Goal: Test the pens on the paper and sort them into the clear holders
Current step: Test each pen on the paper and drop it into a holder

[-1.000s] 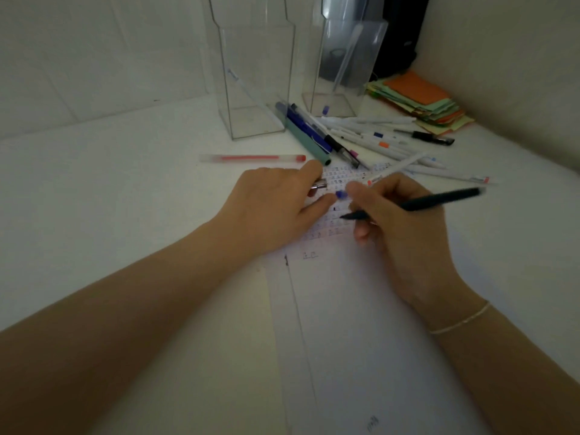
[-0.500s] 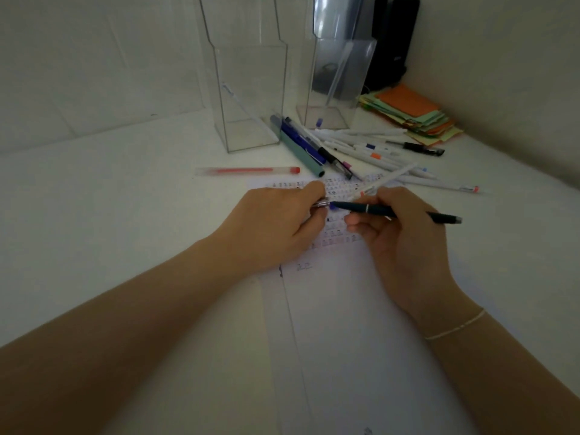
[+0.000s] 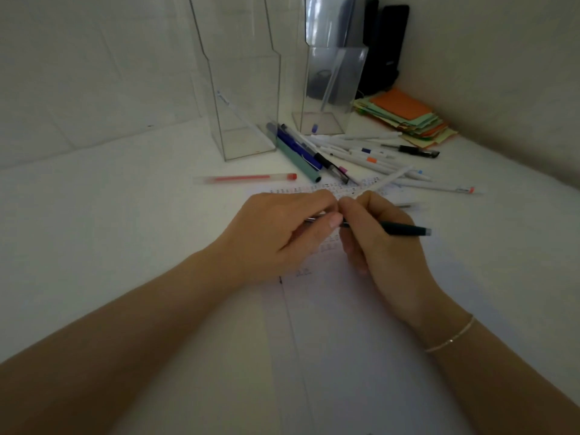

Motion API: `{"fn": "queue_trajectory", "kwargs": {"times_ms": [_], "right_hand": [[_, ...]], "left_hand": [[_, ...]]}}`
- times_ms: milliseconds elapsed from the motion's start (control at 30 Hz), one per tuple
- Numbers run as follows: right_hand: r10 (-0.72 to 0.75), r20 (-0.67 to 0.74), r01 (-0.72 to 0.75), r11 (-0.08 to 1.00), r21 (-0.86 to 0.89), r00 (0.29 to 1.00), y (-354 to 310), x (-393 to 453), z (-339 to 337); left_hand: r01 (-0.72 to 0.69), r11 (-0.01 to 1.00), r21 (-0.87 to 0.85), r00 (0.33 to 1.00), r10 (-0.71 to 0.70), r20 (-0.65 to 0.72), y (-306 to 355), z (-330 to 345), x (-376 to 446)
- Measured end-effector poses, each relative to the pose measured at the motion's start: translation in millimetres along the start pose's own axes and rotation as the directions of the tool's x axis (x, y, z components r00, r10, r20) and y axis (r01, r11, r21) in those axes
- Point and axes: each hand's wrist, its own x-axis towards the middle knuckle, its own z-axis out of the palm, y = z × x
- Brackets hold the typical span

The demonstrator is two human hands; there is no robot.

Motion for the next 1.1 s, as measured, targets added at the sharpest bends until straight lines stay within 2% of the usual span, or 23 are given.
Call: {"fn": "queue_trajectory", "kwargs": {"times_ms": [100, 267, 400, 467, 533, 633, 733, 800, 867, 967, 1033, 1100], "right_hand": [[0.012, 0.046, -0.008, 0.995, -0.095, 0.999, -1, -4, 5], [0.012, -0.015, -0.013, 0.999, -0.045, 1.000, 0, -5, 7], [-0.025, -0.028, 0.024, 1.000, -0.013, 0.999, -3, -5, 9], [-0.073, 0.015, 0.074, 0.990, -0.120, 0.997, -9, -3, 10], [-0.127, 0.026, 0.130, 0.971, -0.201, 0.992, -19, 2, 2], [-0.173, -0.079, 0.163, 0.980, -0.117, 0.982, -45, 4, -36], [-0.303, -0.226, 0.257, 0.943, -0.209, 0.926, -66, -13, -97], [-0.373, -0.384, 0.250, 0.909, -0.332, 0.845, -64, -36, -144], [-0.401, -0.532, 0.148, 0.879, -0.454, 0.746, -52, -61, -193], [-0.318, -0.714, -0.039, 0.900, -0.434, 0.623, -13, -100, -255], [-0.239, -0.777, -0.138, 0.913, -0.385, 0.582, 23, -123, -278], [-0.163, -0.793, -0.268, 0.885, -0.380, 0.587, 67, -143, -289]], "left_hand": [[0.087, 0.984, -0.156, 0.992, -0.100, -0.079, 6, 6, -1], [0.294, 0.875, -0.384, 0.935, -0.348, -0.076, 19, 21, 2], [0.368, 0.826, -0.427, 0.895, -0.439, -0.079, 27, 26, 4], [0.411, 0.807, -0.425, 0.861, -0.497, -0.112, 28, 26, 8], [0.430, 0.773, -0.465, 0.847, -0.524, -0.088, 34, 26, 18], [0.375, 0.759, -0.532, 0.878, -0.475, -0.058, 55, 31, 43], [0.302, 0.890, -0.341, 0.940, -0.338, -0.050, 77, 50, 71], [0.161, 0.965, -0.207, 0.985, -0.169, -0.024, 89, 69, 81], [-0.001, 0.995, -0.103, 0.999, 0.006, 0.054, 104, 92, 85], [-0.106, 0.994, 0.020, 0.959, 0.097, 0.265, 127, 126, 86], [-0.138, 0.986, 0.089, 0.911, 0.091, 0.402, 135, 146, 88], [-0.156, 0.980, 0.122, 0.872, 0.078, 0.483, 139, 162, 90]]}}
